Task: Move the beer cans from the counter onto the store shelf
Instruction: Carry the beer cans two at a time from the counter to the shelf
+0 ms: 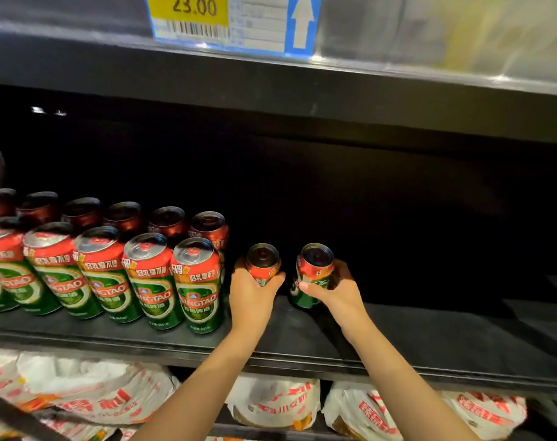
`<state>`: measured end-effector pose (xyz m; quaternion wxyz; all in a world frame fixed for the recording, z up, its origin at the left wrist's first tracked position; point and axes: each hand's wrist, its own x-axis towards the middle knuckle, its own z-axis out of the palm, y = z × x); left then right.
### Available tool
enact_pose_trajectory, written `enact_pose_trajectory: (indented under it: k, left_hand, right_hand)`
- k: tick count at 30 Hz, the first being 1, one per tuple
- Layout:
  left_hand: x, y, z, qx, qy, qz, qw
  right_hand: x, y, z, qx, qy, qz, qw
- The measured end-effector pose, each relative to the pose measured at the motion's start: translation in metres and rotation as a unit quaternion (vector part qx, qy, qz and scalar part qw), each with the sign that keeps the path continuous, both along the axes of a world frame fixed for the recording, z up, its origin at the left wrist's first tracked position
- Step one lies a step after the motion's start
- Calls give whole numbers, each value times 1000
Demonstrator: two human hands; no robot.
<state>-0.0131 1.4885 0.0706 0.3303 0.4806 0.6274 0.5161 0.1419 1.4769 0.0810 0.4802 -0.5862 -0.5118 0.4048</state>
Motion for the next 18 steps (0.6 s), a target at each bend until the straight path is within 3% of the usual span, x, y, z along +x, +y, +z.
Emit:
enact_pose_trajectory:
  k: [18]
  left_hand:
    - [-7,9,-13,34,-8,-45,998]
  right_hand:
    - [-5,22,-36,27,6,28,999]
